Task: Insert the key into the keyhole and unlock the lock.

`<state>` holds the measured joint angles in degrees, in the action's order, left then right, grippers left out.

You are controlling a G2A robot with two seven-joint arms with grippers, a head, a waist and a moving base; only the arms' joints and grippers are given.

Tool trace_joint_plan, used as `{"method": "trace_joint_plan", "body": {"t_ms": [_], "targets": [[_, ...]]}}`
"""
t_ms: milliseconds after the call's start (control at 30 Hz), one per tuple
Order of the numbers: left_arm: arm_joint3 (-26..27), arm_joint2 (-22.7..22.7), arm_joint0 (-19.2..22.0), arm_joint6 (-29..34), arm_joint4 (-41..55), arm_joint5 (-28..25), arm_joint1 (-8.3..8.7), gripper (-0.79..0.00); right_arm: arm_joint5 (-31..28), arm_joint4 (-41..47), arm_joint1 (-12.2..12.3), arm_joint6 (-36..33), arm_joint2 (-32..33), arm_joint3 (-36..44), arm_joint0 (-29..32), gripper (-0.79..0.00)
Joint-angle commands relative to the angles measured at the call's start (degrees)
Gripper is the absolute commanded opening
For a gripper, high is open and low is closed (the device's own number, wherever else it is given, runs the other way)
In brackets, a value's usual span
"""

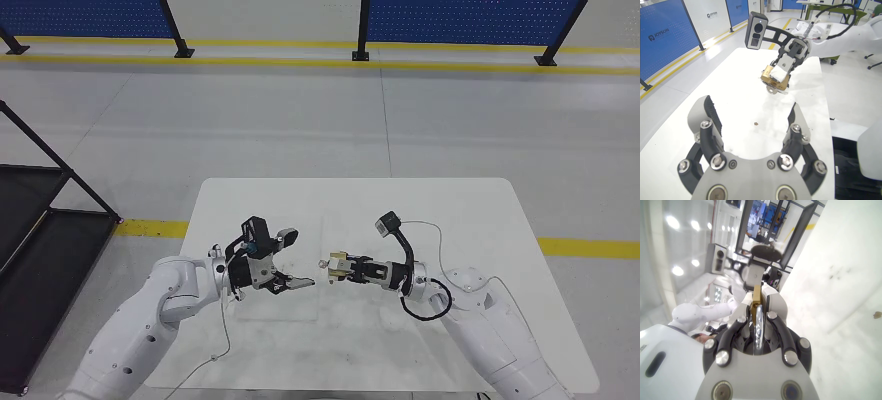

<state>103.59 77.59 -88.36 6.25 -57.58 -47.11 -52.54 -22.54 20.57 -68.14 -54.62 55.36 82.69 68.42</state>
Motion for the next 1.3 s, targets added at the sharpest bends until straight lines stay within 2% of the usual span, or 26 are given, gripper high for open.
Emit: {"method": "trace_joint_plan", "body": {"t_ms": [0,367,933,1267], "targets": [[-0.3,1.3,-0.6,-0.4,0.4,-0.2,0.15,0.0,0.0,0.0,0.0,0.0,0.0,0.0,0.0,-0.785],[-1.4,6.8,-3.9,-0.8,2.3,-0.2,0.74,0.0,0.0,0.0,0.0,0.0,0.0,0.0,0.0,-0.785],[-1.4,7.1,-4.4,-0.3,3.4,0.1,0.76,0.0,0.6,-0.8,0.0,0.4,0.0,0.0,0.1,-0.785],[-1.4,7.1,-4.4,-0.3,3.4,0.1,0.76,0.0,27.2,-19.3,1.2,12.3,1.5,5.5,1.1,-0.785]]}}
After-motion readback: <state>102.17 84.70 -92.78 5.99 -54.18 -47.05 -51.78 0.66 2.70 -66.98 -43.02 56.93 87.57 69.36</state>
